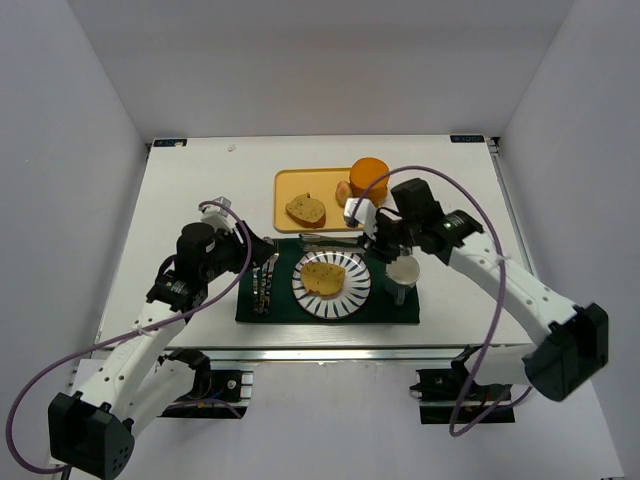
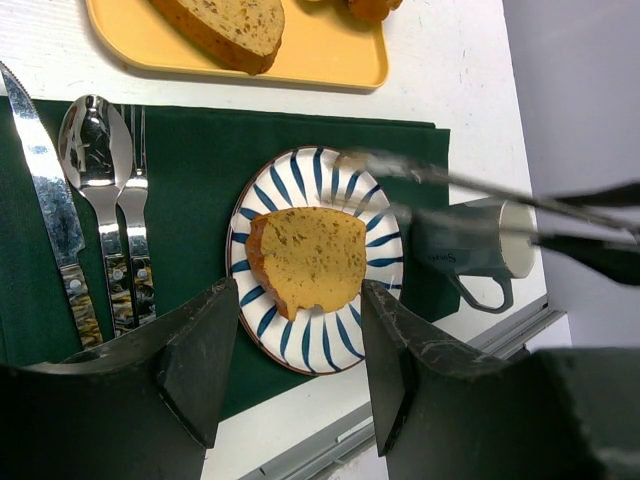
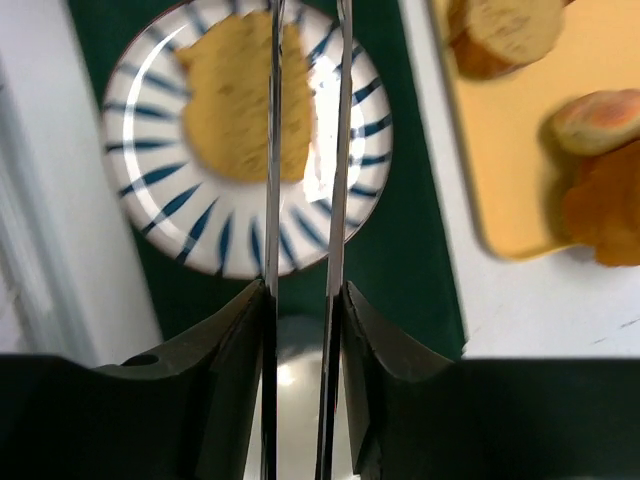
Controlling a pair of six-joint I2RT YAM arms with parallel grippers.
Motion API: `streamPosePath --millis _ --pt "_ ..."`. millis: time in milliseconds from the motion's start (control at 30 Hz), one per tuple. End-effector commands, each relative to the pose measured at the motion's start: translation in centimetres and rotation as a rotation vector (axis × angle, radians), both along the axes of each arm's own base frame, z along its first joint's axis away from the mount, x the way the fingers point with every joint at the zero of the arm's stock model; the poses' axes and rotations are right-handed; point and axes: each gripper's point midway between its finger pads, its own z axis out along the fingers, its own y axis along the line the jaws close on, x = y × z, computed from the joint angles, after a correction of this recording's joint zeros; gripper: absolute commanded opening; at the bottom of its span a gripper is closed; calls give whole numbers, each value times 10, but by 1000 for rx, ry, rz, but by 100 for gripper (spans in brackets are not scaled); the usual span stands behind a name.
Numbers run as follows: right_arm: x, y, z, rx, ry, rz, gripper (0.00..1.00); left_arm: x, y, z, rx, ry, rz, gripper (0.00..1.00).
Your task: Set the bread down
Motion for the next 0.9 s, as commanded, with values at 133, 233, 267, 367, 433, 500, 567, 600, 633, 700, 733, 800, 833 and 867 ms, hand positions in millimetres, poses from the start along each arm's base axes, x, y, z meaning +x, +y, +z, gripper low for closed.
streamPosePath --millis 133,233,267,367,433,500,567,600,633,700,733,800,833,867 --pt "92 42 9 12 -139 -100 37 1 1 5 15 -18 -7 62" --pt "116 50 -3 -26 -156 -117 37 0 3 6 19 -19 4 62" --pt "126 53 -7 -48 -163 -131 38 -1 5 7 19 -24 12 62" --pt "137 54 -19 -92 -164 -148 40 -3 6 7 18 -24 17 62" --pt "142 54 -21 -108 -176 -154 41 -4 8 5 18 -23 23 62" --pt "144 53 -26 -119 -184 -157 42 -5 8 5 17 -22 23 62" --pt "143 51 -32 -140 -184 -156 42 -4 8 5 17 -26 26 62" --pt "142 50 -35 -146 -182 -153 42 -4 8 5 17 -24 25 62" --pt "141 50 -37 -152 -182 -150 41 -4 8 4 18 -23 24 62" --pt "138 49 -41 -162 -174 -145 37 -2 7 6 14 -29 20 62" --pt "136 47 -43 -166 -162 -141 32 -2 6 6 14 -25 17 62" --pt "132 51 -40 -150 -147 -131 26 -1 5 6 16 -25 13 62" --pt "132 51 -38 -143 -147 -131 23 -1 5 7 18 -26 14 62" --pt "131 50 -32 -131 -155 -134 15 0 5 7 19 -27 15 62"
